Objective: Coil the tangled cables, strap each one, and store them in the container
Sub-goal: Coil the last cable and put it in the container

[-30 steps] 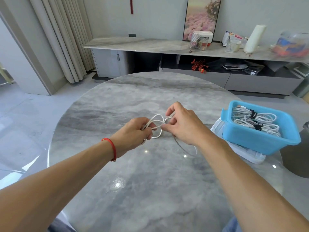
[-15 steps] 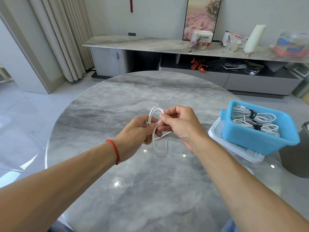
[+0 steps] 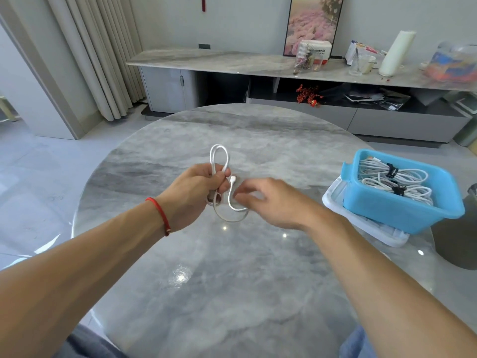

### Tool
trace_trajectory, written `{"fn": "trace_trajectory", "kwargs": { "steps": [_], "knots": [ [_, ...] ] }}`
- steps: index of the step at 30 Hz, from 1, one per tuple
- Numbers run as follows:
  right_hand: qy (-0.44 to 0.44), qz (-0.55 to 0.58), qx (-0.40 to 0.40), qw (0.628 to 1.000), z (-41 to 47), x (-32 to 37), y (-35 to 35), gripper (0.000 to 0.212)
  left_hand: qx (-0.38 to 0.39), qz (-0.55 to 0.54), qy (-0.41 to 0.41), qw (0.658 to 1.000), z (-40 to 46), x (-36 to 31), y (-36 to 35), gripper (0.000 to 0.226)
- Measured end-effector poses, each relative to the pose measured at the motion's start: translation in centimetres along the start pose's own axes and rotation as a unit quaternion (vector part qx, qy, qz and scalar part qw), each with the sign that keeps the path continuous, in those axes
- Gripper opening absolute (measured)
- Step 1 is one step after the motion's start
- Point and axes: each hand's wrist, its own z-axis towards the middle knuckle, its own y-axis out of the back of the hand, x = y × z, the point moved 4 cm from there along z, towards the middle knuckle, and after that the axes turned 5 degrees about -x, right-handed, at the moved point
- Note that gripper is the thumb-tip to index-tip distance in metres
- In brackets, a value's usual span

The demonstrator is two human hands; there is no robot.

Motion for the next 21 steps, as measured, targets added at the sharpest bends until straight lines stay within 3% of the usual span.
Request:
{"fn": "trace_trajectory", "kwargs": {
  "steps": [2, 4, 7, 12, 18, 21],
  "knots": [
    [-0.012, -0.019, 0.087, 0.996, -0.5, 0.1, -1.4, 0.036, -0.001, -0.029, 0.001, 1.0, 0.1, -0.3, 0.6, 0.019],
    [-0.014, -0.026, 0.108, 0.994, -0.6, 0.0, -1.8, 0.043, 0.008, -0.063, 0.006, 0.998, 0.1, -0.4, 0.9, 0.015],
    [0.017, -0.055, 0.076, 0.995, -0.3, 0.1, -1.2, 0.044, 0.016, -0.059, 0.023, 0.998, -0.1, -0.3, 1.2, 0.017],
    [0.078, -0.055, 0.032, 0.995, -0.1, 0.5, -0.2, 0.029, 0.047, 0.04, 0.064, 0.996, -0.4, 0.8, 1.1, 0.013],
    [0.145, -0.134, -0.062, 0.978, -0.2, 1.7, -0.6, 0.029, 0.089, 0.095, 0.105, 0.986, -1.1, 1.9, -0.7, 0.037],
    [0.15, -0.162, -0.084, 0.972, -0.1, 1.8, -0.5, 0.031, 0.088, 0.094, 0.12, 0.984, -1.2, 2.1, -1.1, 0.036]
  ]
}}
